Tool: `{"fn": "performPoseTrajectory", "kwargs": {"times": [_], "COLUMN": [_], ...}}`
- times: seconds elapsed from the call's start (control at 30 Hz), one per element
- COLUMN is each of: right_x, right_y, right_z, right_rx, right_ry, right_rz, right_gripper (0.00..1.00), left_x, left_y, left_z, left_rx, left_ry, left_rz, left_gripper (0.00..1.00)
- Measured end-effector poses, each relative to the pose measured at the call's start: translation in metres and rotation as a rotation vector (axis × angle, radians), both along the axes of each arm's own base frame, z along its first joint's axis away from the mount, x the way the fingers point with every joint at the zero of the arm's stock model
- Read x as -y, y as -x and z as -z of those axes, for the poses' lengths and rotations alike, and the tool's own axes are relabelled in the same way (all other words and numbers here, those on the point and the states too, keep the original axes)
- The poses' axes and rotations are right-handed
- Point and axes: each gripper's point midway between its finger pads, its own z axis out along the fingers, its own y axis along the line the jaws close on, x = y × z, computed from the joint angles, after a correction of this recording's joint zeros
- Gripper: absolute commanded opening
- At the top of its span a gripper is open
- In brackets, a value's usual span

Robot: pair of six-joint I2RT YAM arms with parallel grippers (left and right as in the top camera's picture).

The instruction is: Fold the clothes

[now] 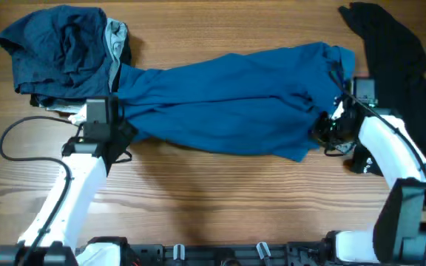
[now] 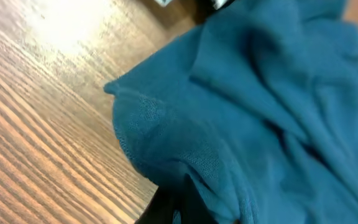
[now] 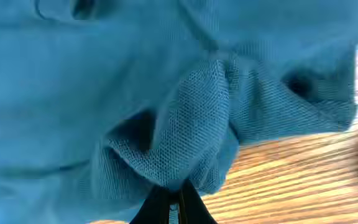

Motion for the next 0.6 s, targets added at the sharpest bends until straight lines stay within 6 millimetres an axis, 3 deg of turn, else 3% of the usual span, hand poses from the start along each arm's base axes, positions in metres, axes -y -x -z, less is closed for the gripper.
{"fn": "performPoseTrajectory", "kwargs": {"times": [0.07,0.2,0.3,0.43,0.53,0.6], "right_x": [-0.002,-0.007,-0.018,-0.048,-0.054,-0.051], "right_y": [0.007,0.046,0.051,0.054,0.052,0.051], "right_z": [0.000,-0.008,-0.008,0.013,0.027,0.034], "right_rx": [-0.026,-0.155,-0.168,-0.126,-0.086,-0.070], "right_ry": [-0.007,-0.030,-0.040,-0.050,-0.044,-0.022], "right_rz": [-0.020,-0.045,-0.088,-0.167,-0.165,-0.157], "right_gripper": [0.59,0.57,0.56,0.53,0.46,0.26], "left_x": [0.000,0.000,0.000,-0.001,-0.002,-0.001], "left_y": [0.002,0.001,0.001,0.001,0.001,0.000], "left_z": [0.008,0.009,0.009,0.008,0.008,0.008], "left_rx": [-0.030,-0.030,-0.030,-0.029,-0.027,-0.023], "left_ry": [-0.002,-0.003,-0.003,-0.004,-0.004,-0.003], "left_rz": [0.003,0.006,0.006,0.003,0.001,0.001], "left_gripper": [0.04,0.04,0.04,0.04,0.04,0.04]}}
